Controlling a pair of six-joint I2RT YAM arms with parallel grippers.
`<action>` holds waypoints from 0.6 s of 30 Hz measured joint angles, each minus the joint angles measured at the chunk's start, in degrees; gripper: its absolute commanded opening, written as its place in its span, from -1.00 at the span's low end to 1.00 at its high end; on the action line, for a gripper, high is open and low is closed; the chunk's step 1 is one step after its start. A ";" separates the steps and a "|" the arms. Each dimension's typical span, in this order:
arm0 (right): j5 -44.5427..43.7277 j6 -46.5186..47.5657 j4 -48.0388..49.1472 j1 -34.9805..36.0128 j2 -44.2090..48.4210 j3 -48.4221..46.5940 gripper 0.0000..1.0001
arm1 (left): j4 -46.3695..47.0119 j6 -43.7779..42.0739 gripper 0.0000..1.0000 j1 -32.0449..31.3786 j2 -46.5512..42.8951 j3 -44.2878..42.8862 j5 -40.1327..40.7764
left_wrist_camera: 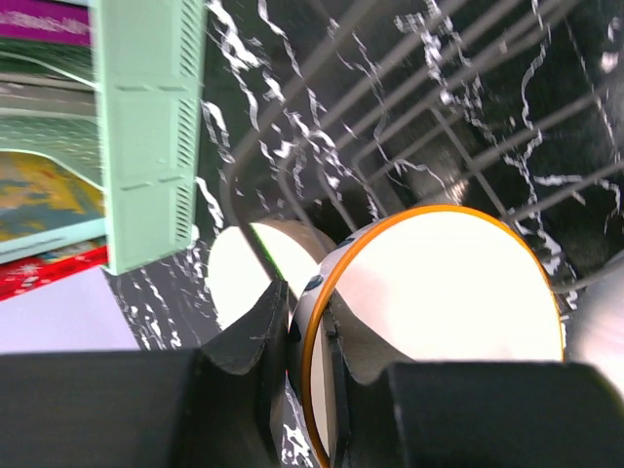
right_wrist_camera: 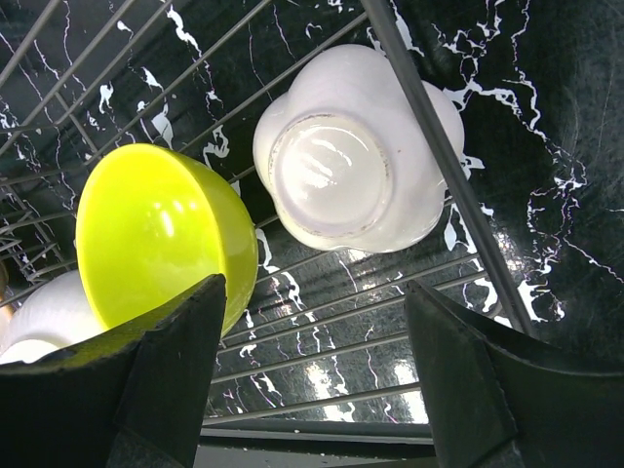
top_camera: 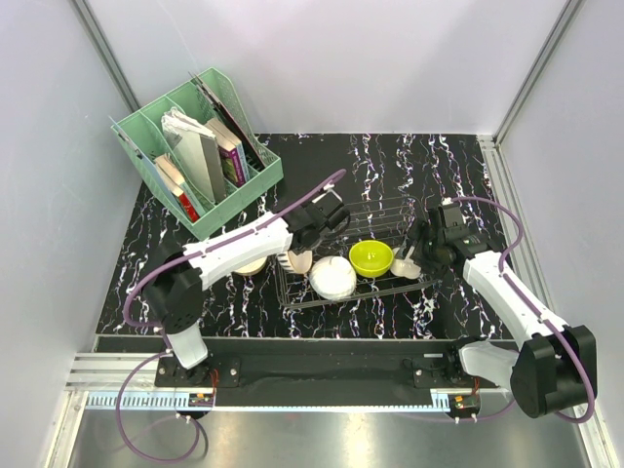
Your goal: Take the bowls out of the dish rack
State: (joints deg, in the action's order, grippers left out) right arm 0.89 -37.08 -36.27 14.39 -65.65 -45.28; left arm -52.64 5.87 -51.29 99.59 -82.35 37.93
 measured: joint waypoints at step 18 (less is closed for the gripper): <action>-0.42 -1.42 -2.10 -0.15 5.31 -1.51 0.61 | 0.55 8.11 -1.00 4.00 -18.64 1.01 6.45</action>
State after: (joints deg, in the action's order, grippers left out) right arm 0.47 -38.50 -38.37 14.24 -60.34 -46.78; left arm -52.10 13.98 -47.29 80.95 -81.34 44.38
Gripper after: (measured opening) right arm 0.807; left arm 0.176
